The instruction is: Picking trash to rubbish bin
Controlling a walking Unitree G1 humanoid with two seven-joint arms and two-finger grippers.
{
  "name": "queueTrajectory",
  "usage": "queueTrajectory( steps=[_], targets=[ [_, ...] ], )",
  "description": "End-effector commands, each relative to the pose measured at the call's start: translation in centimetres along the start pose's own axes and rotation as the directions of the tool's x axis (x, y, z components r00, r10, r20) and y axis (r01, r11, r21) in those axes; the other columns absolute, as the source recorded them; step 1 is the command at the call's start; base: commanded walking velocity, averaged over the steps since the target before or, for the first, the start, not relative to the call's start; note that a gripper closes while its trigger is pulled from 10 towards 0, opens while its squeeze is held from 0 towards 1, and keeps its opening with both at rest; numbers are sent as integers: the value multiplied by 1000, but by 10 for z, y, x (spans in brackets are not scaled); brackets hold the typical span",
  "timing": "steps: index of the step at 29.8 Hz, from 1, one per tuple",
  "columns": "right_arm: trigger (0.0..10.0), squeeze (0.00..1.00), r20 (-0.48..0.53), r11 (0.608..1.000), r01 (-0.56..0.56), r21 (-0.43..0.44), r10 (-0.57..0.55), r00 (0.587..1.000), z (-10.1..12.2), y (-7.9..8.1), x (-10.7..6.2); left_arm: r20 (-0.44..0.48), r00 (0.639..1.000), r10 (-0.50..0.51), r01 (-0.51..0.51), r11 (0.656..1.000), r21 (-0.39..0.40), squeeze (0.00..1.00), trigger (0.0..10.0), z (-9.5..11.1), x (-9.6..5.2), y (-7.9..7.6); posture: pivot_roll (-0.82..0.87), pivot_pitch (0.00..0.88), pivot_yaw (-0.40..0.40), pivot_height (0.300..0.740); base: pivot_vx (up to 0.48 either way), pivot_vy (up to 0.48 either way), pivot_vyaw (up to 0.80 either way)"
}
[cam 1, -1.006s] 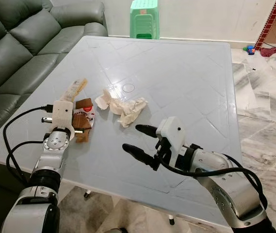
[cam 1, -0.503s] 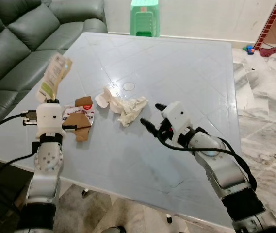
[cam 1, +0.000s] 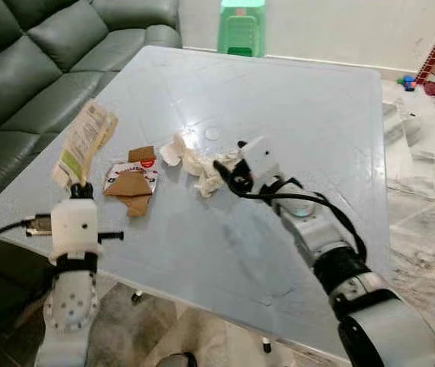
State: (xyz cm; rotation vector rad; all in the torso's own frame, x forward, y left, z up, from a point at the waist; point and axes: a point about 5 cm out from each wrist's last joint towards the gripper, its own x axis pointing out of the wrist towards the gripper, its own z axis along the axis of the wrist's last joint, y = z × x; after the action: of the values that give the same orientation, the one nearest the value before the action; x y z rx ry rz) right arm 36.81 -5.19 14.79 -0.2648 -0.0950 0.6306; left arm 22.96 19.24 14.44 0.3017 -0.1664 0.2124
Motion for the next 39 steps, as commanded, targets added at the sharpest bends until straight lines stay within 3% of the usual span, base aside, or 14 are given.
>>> queueTrajectory(
  steps=[1,6,9,11,13,18,22,23,25,26,28,29,30,39],
  targets=[
    [10000,0,11,1000,-2,-27,3,1000,2,5,5,2,1000,-14,14,1000,1,0,0,6,-4,-1,174,113,16,740,0,0,0],
    [10000,0,-30,995,10,-98,-13,999,-4,13,8,3,999,-44,44,999,-3,0,0,10,-7,-2,191,119,18,740,0,0,0],
    [10000,0,-78,986,40,-163,-54,995,-10,12,8,-10,999,-42,42,999,4,0,0,10,-8,1,195,122,20,740,0,0,0],
    [10000,0,-107,962,85,-260,-116,987,-15,7,6,-15,999,-39,39,999,10,0,0,12,-7,4,197,123,24,740,0,0,0],
    [10000,0,-107,953,106,-285,-141,984,-15,4,6,-17,999,-40,40,999,11,0,0,12,-7,4,195,122,26,740,0,0,0],
    [10000,0,-116,947,126,-294,-166,979,-16,2,6,-17,999,-49,49,999,8,0,0,13,-6,2,193,122,27,740,0,0,0],
    [10000,0,-186,966,61,-250,-110,976,-28,12,3,-19,998,-59,59,998,-1,0,0,14,-5,-1,193,120,26,740,0,0,0],
    [9451,0,-197,970,53,-239,-102,975,-30,14,3,-20,998,-60,60,998,-1,0,0,14,-5,-1,193,120,26,740,0,0,0],
    [9451,0,-227,979,30,-204,-77,971,-35,18,2,-25,998,-58,58,998,-7,0,0,13,-5,-1,193,120,26,740,0,0,0],
    [6078,0,-269,986,-4,-166,-42,962,-42,22,-1,-30,998,-56,55,998,-12,0,0,13,-4,-1,192,119,25,740,0,0,0],
    [3020,0,-335,995,-56,-88,24,942,-54,31,-6,-35,998,-54,53,998,-15,0,0,12,-4,0,189,118,25,740,0,0,0],
    [706,0,-349,996,-71,-56,47,936,-57,33,-7,-35,998,-55,55,998,-15,0,0,12,-3,0,189,118,26,740,0,0,0],
    [0,0,-357,996,-83,-37,64,932,-59,35,-8,-35,998,-57,56,998,-15,0,0,12,-3,0,188,118,27,740,0,0,0],
    [0,0,-351,996,-80,34,87,932,-64,34,-13,-37,997,-68,67,997,-23,0,0,11,0,-2,176,117,31,740,0,0,0]
  ],
)
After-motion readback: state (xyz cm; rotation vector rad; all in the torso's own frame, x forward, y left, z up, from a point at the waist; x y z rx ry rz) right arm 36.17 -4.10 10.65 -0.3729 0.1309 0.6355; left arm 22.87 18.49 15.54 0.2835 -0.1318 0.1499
